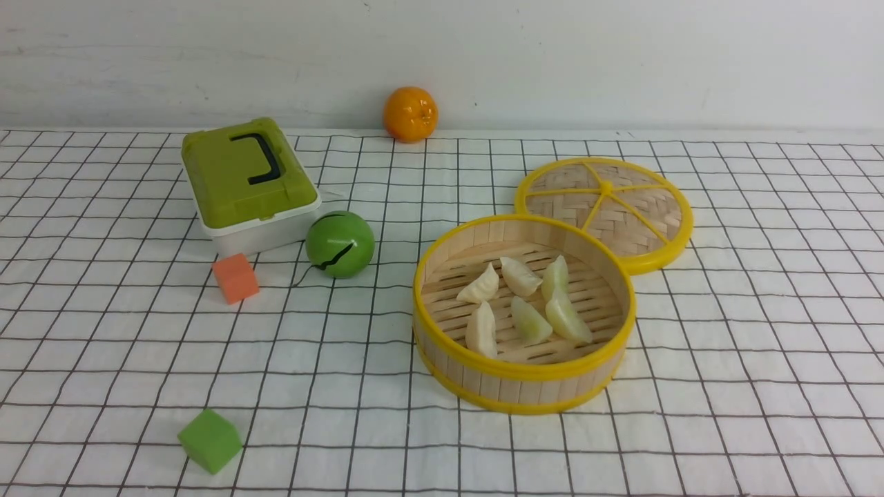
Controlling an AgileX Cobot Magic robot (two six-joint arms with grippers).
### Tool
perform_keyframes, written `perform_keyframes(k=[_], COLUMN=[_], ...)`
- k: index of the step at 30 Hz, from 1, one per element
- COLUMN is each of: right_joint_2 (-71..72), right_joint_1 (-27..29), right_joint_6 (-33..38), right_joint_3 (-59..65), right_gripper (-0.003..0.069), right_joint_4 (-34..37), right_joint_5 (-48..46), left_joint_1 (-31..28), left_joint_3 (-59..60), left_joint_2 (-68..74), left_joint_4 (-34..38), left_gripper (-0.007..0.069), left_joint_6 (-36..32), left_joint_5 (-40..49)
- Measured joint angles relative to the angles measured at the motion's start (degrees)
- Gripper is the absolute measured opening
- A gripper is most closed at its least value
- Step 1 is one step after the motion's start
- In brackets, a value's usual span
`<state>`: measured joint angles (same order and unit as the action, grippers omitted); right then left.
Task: Put the dumplings into the steamer on the table with the white tablecloth.
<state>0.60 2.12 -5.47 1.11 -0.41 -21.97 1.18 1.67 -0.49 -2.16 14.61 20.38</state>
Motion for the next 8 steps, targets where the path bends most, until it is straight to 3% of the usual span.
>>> perform_keyframes(k=[8], right_joint_2=[0.00], right_joint_1=[0.00], right_joint_6=[0.00], right_joint_3=[0.00], right_gripper=[0.0122], right_joint_4=[0.00], right_joint_5=[0.00], left_joint_1=[0.00], left_joint_3=[0.00], left_joint_2=[0.00], left_joint_4=[0.00], left_gripper=[-0.0007], left_joint_6=[0.00], left_joint_5=[0.00])
